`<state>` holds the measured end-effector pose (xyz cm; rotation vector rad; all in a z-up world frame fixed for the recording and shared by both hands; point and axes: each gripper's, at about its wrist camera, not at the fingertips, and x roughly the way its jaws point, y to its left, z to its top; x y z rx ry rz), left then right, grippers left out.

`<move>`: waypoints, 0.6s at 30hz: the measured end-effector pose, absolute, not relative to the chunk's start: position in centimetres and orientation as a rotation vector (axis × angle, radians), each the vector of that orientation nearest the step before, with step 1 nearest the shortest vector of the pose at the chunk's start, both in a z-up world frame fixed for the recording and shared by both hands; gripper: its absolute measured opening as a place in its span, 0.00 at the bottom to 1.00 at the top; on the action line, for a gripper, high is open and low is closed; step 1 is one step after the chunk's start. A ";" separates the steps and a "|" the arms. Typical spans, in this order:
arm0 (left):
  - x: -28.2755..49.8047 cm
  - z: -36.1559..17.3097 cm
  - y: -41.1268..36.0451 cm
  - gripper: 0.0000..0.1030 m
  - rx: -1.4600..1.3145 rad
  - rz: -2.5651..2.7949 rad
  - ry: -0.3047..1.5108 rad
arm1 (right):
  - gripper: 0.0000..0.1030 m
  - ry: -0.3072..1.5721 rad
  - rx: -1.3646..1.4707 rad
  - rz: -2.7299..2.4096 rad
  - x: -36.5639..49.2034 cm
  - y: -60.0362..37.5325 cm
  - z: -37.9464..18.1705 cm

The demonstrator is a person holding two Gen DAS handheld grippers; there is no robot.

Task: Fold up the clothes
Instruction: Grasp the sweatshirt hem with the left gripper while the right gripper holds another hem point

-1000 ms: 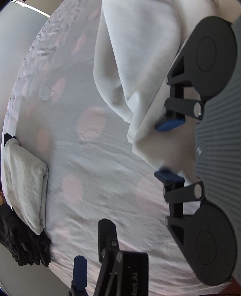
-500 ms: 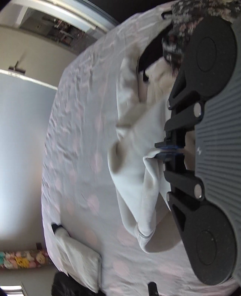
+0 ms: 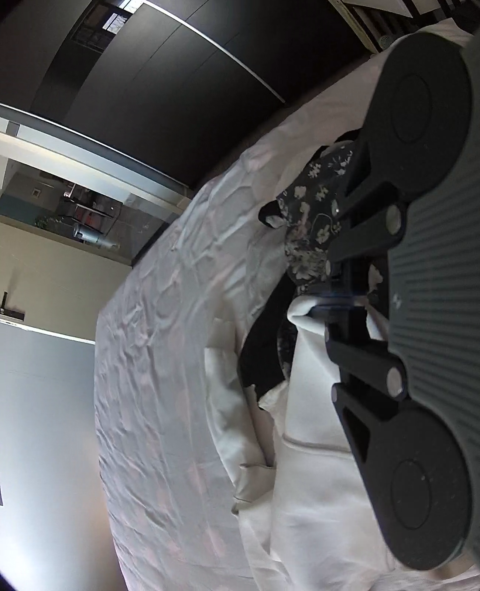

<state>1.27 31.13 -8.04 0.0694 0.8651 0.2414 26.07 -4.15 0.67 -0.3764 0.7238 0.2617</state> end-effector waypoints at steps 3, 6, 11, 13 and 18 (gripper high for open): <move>1.7 -8.7 30.0 1.00 0.156 0.202 0.861 | 0.09 0.710 -0.393 0.295 25.5 -4.4 0.5; 1.6 -9.5 29.6 1.00 0.231 0.173 0.853 | 0.24 0.657 -0.422 0.345 24.6 -4.0 1.6; 1.6 -11.2 29.6 1.00 0.394 0.149 0.854 | 0.44 0.573 -0.523 0.479 21.9 -2.1 3.2; 1.7 -12.3 29.5 1.00 0.484 0.135 0.859 | 0.44 0.544 -0.569 0.539 20.7 -1.1 3.8; 2.0 -15.4 28.8 0.93 0.710 0.097 0.861 | 0.44 0.532 -0.794 0.746 17.3 2.6 2.3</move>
